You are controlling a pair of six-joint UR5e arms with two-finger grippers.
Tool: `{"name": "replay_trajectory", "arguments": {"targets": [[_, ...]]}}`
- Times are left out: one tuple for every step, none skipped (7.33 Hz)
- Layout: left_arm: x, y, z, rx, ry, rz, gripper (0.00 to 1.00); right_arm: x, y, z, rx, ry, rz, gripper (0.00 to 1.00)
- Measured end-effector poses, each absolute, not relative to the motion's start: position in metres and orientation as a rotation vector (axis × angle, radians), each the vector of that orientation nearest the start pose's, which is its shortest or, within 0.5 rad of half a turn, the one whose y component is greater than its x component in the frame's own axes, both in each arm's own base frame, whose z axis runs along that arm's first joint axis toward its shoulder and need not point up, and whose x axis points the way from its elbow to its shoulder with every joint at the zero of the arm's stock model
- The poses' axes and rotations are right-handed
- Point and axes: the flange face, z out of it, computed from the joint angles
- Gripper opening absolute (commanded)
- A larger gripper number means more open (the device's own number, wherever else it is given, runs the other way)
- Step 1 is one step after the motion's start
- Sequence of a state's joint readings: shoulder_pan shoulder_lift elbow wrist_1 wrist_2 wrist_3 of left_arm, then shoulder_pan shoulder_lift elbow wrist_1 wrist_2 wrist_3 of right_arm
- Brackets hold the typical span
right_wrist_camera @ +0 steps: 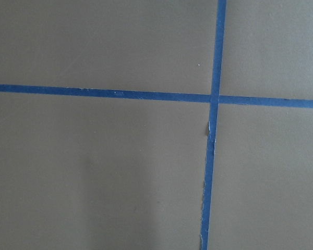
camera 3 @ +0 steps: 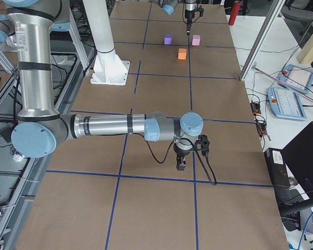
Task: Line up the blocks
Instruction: 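Move the left gripper over the orange cube and lower onto it, then close the left gripper on the orange cube and lift it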
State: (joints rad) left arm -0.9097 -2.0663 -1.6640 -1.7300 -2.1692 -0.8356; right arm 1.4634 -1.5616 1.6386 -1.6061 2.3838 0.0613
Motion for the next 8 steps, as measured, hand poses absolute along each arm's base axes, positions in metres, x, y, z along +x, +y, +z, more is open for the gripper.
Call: {"name": "replay_trajectory", "arguments": {"targets": [[0.382,-0.554,0.301,0.132,0.89,0.021,1.0,0.007,-0.501,0.622,-0.029,-0.813,-0.06,1.0],[0.416,-0.546,0.3,0.13,0.872,-0.006,1.0,0.007,-0.501,0.621,-0.029,-0.813,-0.06,1.0],[0.436,-0.544,0.306,0.133,0.863,-0.021,1.0,0.007,-0.501,0.621,-0.029,-0.813,-0.06,1.0],[0.447,-0.545,0.314,0.132,0.854,-0.035,1.0,0.007,-0.501,0.622,-0.029,-0.813,-0.06,1.0],[0.456,-0.543,0.322,0.129,0.843,-0.038,1.0,0.007,-0.501,0.622,-0.029,-0.813,-0.06,1.0],[0.467,-0.537,0.328,0.119,0.834,-0.031,1.0,0.007,-0.501,0.621,-0.029,-0.813,-0.06,1.0],[0.478,-0.532,0.338,0.107,0.828,-0.022,1.0,0.007,-0.501,0.622,-0.029,-0.813,-0.06,1.0],[0.489,-0.529,0.349,0.101,0.828,-0.011,0.95,0.007,-0.501,0.622,-0.029,-0.813,-0.06,1.0]]}}
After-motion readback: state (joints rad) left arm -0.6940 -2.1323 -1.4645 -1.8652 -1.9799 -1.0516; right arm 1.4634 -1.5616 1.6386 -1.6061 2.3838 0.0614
